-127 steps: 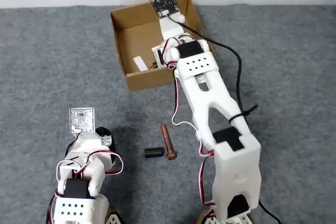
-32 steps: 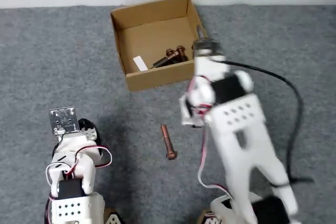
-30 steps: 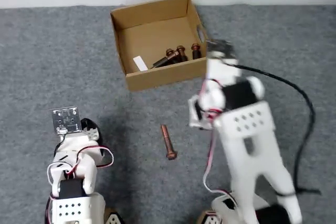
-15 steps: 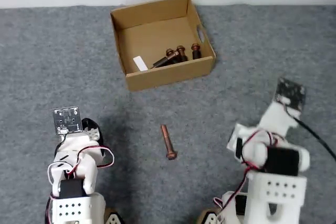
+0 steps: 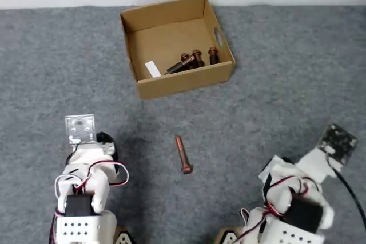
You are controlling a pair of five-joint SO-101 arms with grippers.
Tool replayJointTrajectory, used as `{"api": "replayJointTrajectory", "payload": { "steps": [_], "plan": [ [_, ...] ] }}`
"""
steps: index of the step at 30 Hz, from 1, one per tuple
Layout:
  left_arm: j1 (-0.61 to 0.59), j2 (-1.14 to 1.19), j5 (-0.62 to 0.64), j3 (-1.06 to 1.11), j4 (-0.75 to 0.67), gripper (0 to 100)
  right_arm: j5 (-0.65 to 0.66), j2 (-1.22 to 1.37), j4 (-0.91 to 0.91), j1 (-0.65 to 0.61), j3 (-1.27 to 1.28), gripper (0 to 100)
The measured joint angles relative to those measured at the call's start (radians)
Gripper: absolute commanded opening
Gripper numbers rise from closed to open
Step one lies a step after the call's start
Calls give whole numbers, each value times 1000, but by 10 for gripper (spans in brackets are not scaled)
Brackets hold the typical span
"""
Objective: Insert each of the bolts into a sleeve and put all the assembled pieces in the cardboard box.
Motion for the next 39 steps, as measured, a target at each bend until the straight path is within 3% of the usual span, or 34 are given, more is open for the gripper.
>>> {"api": "replayJointTrajectory", "payload": {
  "steps": [8, 16, 32, 39],
  "plan": [
    [239, 6, -3, -239, 221, 9, 0, -127, -3, 9, 21, 8],
    [316, 330, 2, -414, 230, 9, 0, -147, -3, 51, 21, 8],
    [560, 1086, 456, -743, 229, 13, 0, -147, -3, 81, 21, 8],
    [603, 1332, 485, -875, 229, 182, 0, -147, -3, 81, 21, 8]
  ]
}}
